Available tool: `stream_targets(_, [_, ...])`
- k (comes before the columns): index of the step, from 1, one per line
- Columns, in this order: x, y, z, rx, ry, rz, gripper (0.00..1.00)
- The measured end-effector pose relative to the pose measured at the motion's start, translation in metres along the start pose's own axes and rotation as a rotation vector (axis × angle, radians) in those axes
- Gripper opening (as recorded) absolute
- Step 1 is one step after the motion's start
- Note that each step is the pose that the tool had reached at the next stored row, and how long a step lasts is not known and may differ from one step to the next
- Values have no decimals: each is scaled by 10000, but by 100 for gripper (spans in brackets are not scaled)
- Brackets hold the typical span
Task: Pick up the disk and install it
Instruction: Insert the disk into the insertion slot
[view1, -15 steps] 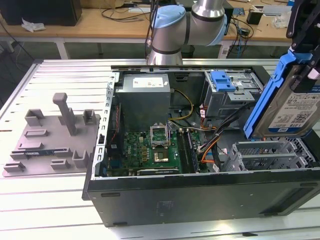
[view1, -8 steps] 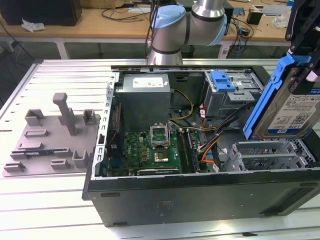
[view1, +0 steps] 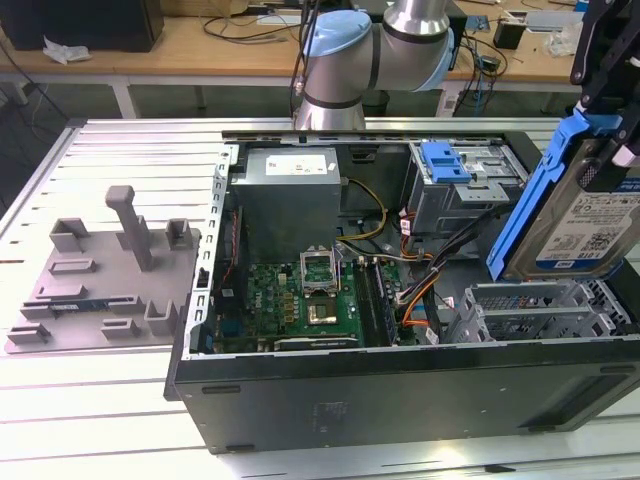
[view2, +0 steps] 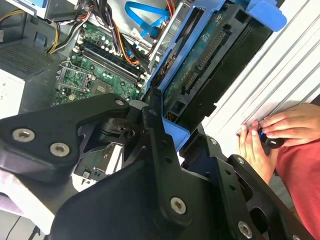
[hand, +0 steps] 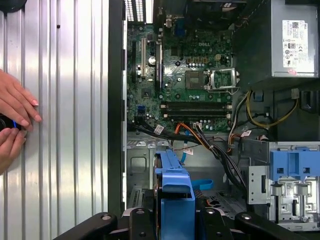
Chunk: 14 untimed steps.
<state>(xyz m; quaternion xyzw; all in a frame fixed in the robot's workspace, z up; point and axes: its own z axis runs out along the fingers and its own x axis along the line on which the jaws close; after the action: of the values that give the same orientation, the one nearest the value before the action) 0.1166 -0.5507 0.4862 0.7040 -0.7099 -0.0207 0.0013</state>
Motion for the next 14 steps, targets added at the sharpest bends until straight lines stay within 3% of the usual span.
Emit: stream_targets(14, [-40,2,48,0,1,0,37])
